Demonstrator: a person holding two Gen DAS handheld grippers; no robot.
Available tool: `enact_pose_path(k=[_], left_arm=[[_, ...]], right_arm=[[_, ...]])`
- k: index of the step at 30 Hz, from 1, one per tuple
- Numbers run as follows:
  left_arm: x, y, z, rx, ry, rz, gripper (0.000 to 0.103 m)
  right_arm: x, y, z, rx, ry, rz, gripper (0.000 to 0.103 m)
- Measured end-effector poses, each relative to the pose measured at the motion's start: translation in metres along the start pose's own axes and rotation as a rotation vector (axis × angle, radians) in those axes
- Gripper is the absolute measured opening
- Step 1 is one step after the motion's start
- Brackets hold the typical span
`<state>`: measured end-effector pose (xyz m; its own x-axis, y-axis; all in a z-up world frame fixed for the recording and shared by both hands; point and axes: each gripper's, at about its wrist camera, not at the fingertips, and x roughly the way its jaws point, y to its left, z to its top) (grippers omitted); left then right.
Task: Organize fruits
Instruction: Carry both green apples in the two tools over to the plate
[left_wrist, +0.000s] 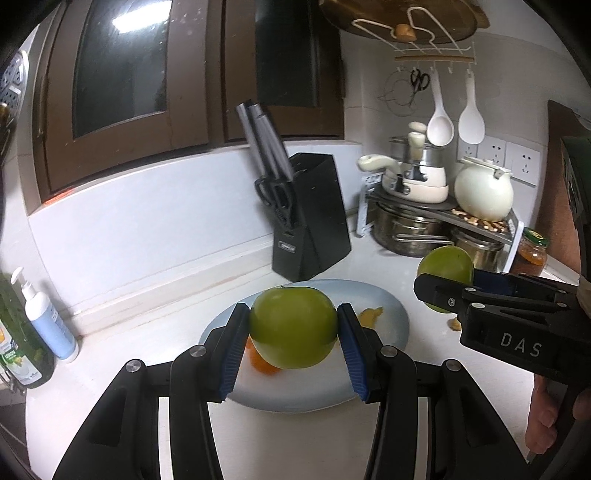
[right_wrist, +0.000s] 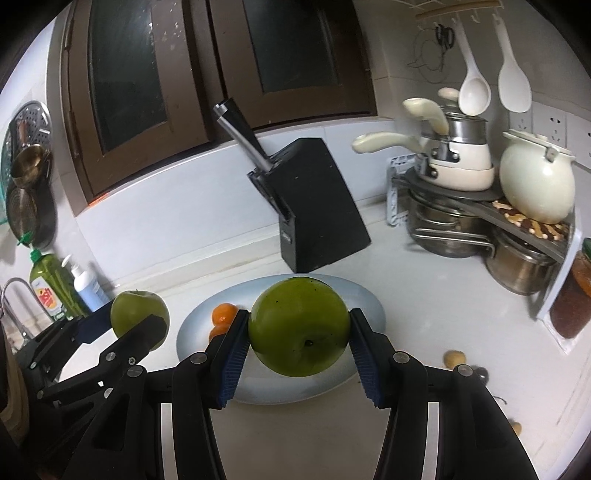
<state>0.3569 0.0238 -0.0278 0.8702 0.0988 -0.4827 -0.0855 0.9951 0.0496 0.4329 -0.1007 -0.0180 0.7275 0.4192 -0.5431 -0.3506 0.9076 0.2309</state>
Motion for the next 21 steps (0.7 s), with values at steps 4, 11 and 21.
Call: enact_pose_path(k=[4, 11, 21], left_arm=[[0.006, 0.009, -0.005, -0.003, 0.014, 0.019, 0.048], [0.02, 0.027, -0.016, -0.012, 0.047, 0.046, 0.048], [0.043, 0.041, -0.035, -0.015, 0.111, 0.051, 0.048]], right_arm=[[0.011, 0.008, 0.0, -0.009, 0.017, 0.016, 0.054], [0.034, 0.02, -0.006, -0.019, 0.06, 0.029, 0.054], [0.069, 0.03, -0.019, -0.019, 0.135, 0.036, 0.054]])
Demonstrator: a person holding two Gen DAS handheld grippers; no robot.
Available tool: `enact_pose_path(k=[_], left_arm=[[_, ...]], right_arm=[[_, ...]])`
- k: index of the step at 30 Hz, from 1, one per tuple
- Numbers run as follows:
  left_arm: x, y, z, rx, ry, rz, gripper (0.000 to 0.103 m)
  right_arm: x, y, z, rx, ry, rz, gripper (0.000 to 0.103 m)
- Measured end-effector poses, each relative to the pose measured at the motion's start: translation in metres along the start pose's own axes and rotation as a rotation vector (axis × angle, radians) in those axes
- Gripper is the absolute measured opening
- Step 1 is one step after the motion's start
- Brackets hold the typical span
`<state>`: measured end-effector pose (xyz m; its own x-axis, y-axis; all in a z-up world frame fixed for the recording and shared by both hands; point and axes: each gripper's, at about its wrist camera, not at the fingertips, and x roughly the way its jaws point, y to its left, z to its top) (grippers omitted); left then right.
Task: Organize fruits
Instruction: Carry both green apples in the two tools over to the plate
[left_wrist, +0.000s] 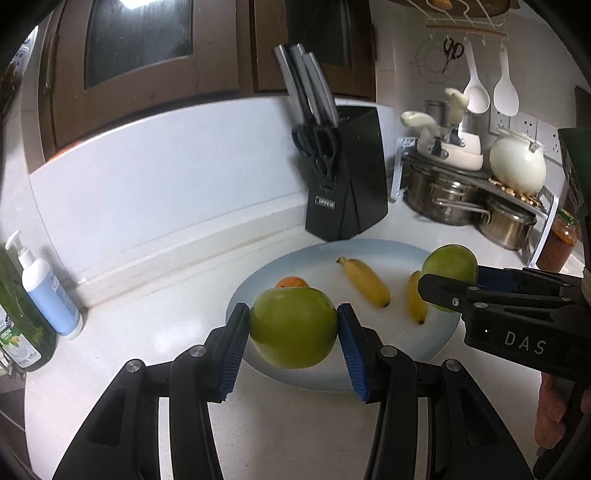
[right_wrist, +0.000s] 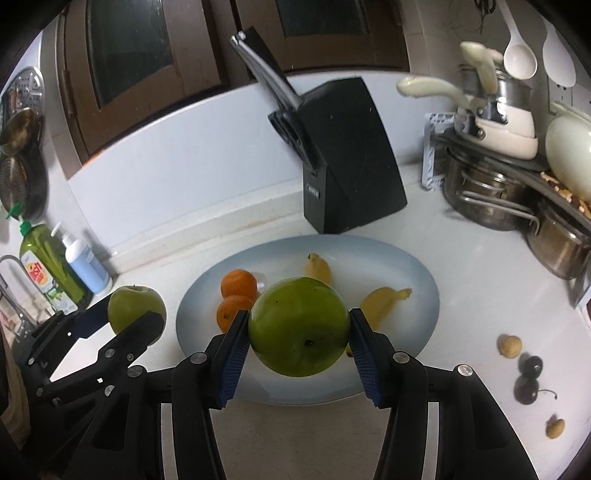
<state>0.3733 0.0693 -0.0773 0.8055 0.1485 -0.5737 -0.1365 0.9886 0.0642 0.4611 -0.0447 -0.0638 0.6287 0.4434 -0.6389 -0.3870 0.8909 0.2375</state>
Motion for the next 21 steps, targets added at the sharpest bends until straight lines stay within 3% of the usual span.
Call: enact_pose_path(k=[21], left_arm=[[0.056, 0.018, -0.021, 0.047, 0.092, -0.003, 0.048]], right_arm=[[0.07, 0.002, -0.014, 0.019, 0.155, 0.0, 0.054]])
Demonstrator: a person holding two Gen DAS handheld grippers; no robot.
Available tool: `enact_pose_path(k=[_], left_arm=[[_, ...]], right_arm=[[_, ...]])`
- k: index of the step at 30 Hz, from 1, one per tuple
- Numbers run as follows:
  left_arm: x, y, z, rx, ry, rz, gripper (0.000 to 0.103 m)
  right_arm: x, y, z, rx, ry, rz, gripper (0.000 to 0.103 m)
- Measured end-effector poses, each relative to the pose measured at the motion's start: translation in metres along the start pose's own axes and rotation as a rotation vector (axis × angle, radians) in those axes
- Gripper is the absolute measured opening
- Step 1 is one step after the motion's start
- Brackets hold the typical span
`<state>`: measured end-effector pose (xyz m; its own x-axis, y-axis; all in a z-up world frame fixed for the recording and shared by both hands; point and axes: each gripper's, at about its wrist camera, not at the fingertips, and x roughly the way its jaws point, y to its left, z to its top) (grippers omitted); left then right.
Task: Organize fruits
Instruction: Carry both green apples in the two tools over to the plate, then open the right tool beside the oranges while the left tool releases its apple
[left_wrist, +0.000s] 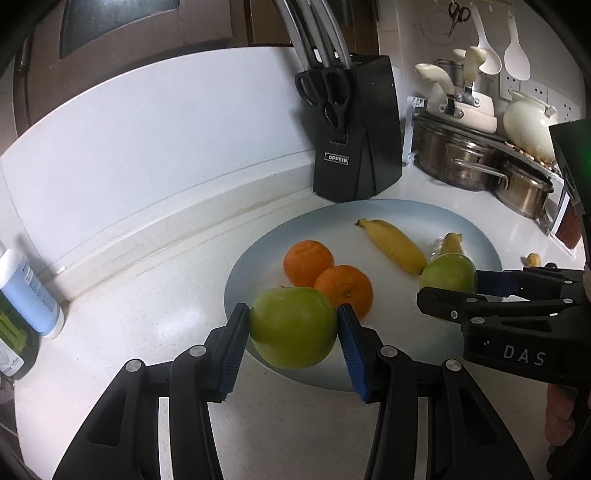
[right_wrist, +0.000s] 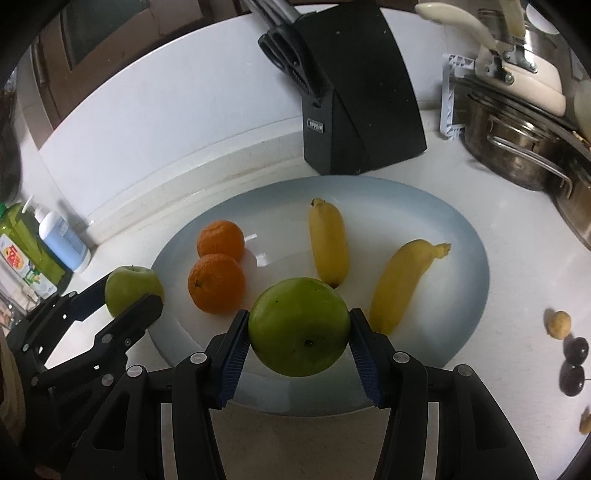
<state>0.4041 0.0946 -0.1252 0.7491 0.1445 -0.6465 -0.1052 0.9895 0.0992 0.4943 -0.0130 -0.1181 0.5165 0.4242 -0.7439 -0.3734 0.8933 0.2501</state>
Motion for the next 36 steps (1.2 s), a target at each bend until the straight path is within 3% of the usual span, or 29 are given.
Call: enact_pose_path(k=[19, 36], left_arm=[[0.036, 0.013, 0.007, 0.088, -0.02, -0.033, 0.048], [0.046, 0.018, 0.006, 0.064, 0.029, -0.062, 0.048]], right_arm=[[0.029, 0.006, 0.018, -0.029, -0.005, -0.022, 0.054], [0.038, 0.013, 0.029, -0.061, -0.013, -0.02, 0.054]])
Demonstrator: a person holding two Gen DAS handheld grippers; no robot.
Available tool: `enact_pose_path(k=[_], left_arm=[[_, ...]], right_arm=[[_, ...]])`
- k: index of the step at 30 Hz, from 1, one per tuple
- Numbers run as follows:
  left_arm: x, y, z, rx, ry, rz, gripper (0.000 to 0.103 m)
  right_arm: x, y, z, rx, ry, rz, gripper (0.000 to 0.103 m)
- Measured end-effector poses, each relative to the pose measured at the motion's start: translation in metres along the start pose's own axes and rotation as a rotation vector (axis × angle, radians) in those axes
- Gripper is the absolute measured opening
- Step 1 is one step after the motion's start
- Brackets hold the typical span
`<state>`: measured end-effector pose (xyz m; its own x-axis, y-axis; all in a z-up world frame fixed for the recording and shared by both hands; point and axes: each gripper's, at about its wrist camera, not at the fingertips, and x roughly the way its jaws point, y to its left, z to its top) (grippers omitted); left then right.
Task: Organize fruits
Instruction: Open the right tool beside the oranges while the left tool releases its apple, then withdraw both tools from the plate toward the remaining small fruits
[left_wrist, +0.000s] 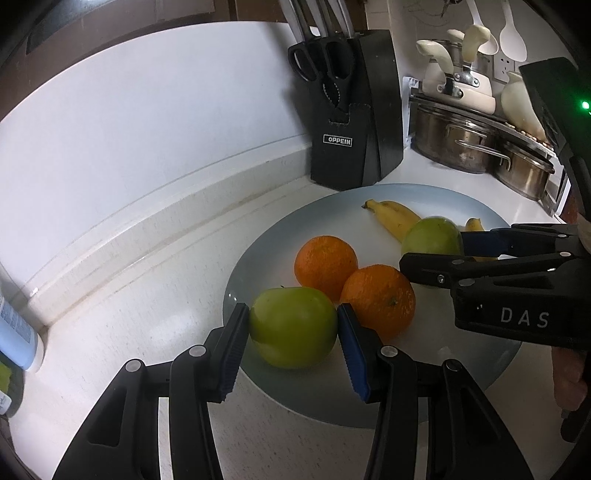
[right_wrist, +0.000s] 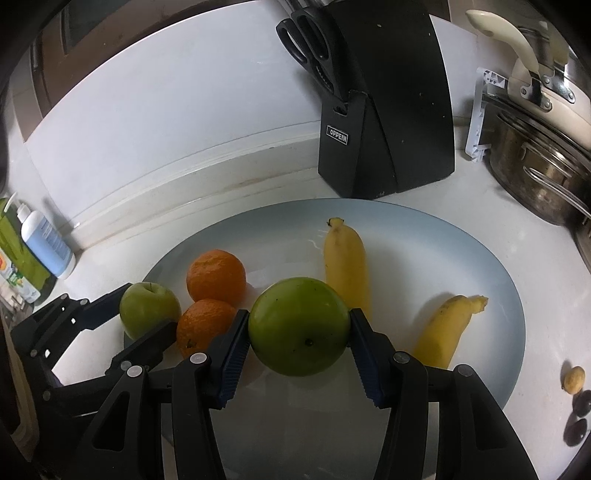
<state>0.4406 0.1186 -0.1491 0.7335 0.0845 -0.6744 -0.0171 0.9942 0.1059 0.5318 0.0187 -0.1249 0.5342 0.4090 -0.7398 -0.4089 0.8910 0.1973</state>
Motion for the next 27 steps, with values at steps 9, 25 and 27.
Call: enact_pose_path(k=[9, 25, 27], left_arm=[[-0.014, -0.004, 0.002, 0.008, -0.038, 0.007, 0.062], [-0.074, -0.018, 0.011, -0.025, -0.122, 0.044, 0.081], [-0.084, -0.022, 0.013, -0.032, -0.138, 0.047, 0.081]], right_arm=[[-0.01, 0.0, -0.003, 0.018, -0.008, 0.009, 0.056], [-0.073, -0.008, -0.016, 0.067, -0.108, -0.031, 0.064], [-0.083, -0.01, -0.018, 0.072, -0.123, -0.041, 0.064]])
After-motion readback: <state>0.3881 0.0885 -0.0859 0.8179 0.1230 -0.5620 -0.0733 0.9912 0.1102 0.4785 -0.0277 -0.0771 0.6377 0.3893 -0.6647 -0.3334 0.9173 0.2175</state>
